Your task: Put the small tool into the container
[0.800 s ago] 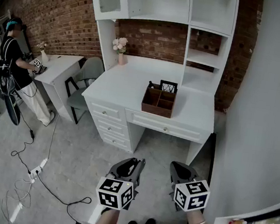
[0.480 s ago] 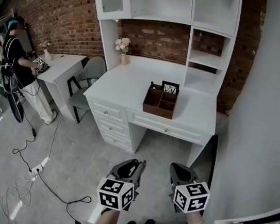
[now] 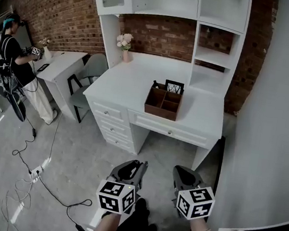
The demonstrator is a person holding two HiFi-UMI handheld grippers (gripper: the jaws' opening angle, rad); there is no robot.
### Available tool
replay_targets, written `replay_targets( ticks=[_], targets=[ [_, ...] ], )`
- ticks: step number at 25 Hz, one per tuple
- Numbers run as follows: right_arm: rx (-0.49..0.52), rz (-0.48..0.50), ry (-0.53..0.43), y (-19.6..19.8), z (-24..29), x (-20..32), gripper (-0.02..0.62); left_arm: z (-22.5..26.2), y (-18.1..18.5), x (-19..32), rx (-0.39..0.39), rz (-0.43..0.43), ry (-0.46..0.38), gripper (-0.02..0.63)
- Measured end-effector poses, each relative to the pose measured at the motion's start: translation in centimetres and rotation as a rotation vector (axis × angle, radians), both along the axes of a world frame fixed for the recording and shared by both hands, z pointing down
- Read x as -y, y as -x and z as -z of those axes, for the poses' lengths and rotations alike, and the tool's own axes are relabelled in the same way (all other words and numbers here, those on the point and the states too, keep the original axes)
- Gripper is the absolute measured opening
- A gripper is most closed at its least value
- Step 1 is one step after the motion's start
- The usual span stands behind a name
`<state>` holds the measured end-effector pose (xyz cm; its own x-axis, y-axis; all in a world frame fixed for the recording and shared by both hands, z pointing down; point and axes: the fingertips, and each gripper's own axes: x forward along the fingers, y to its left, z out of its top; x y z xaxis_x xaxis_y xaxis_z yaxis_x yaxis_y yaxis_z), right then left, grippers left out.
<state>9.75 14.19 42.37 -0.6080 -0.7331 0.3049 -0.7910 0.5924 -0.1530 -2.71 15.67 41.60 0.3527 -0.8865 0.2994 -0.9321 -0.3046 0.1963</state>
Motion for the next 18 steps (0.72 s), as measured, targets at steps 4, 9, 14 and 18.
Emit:
replay_targets(
  ticks=[4,9,14,18],
  targets=[
    [0.004,-0.010,0.014,-0.1,-0.6,2.7,0.005,-0.7,0.4,3.3,-0.004,0.001,0.013,0.086],
    [0.006,-0.020,0.029,0.4,-1.6,8.0,0.005,-1.4,1.3,9.2,-0.013,-0.004,0.011,0.086],
    [0.013,-0.030,0.046,2.2,-1.9,14.5,0.005,-1.7,3.1,16.0,-0.013,-0.014,0.027,0.087],
    [0.012,-0.023,0.057,4.3,-2.1,20.1,0.005,-1.4,4.2,21.3,0.000,-0.044,0.031,0.086]
  ],
)
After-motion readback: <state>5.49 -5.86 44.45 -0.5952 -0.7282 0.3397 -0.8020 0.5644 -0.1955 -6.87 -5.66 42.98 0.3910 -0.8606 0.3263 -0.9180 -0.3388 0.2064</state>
